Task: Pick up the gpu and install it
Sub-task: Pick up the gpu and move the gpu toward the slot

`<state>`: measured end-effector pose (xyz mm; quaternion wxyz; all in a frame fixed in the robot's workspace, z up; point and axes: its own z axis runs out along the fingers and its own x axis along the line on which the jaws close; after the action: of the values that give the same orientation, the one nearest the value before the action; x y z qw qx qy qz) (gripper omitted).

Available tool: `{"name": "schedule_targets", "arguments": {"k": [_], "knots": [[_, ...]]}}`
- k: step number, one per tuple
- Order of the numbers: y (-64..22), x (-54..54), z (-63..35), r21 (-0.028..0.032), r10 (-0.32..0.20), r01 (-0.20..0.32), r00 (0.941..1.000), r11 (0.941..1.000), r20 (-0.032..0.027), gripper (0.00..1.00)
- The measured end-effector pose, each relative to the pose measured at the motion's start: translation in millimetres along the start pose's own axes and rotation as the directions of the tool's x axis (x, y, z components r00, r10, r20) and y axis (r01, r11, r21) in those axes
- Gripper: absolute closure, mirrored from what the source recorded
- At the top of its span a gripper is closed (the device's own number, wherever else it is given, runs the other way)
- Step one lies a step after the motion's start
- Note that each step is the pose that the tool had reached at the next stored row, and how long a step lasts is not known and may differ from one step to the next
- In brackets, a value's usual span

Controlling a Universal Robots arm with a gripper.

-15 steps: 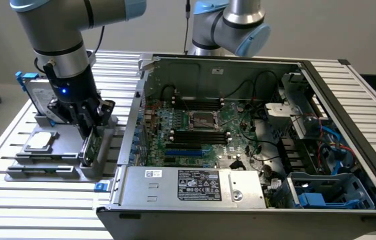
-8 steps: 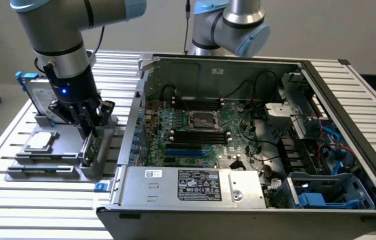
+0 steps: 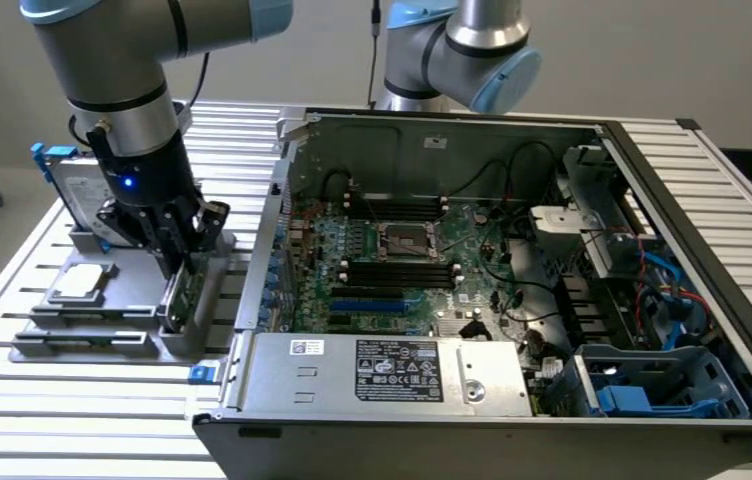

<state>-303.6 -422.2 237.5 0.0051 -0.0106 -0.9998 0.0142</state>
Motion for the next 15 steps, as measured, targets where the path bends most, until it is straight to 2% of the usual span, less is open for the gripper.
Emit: {"name": "schedule_targets", "arguments": {"k": [3,8,12,15], "knots": [[0.0,0.0,0.0,-0.0001,0.0,0.0,1.0,1.0,0.0,0.73],[-0.1,0.0,-2.8,-0.0048,0.0,0.0,1.0,1.0,-0.0001,0.73],[-0.3,0.1,-9.6,-0.0088,0.0,0.0,1.0,1.0,-0.0001,0.73],[-0.5,0.2,-18.9,-0.0107,0.0,0.0,1.0,0.9999,-0.0002,0.73]]}}
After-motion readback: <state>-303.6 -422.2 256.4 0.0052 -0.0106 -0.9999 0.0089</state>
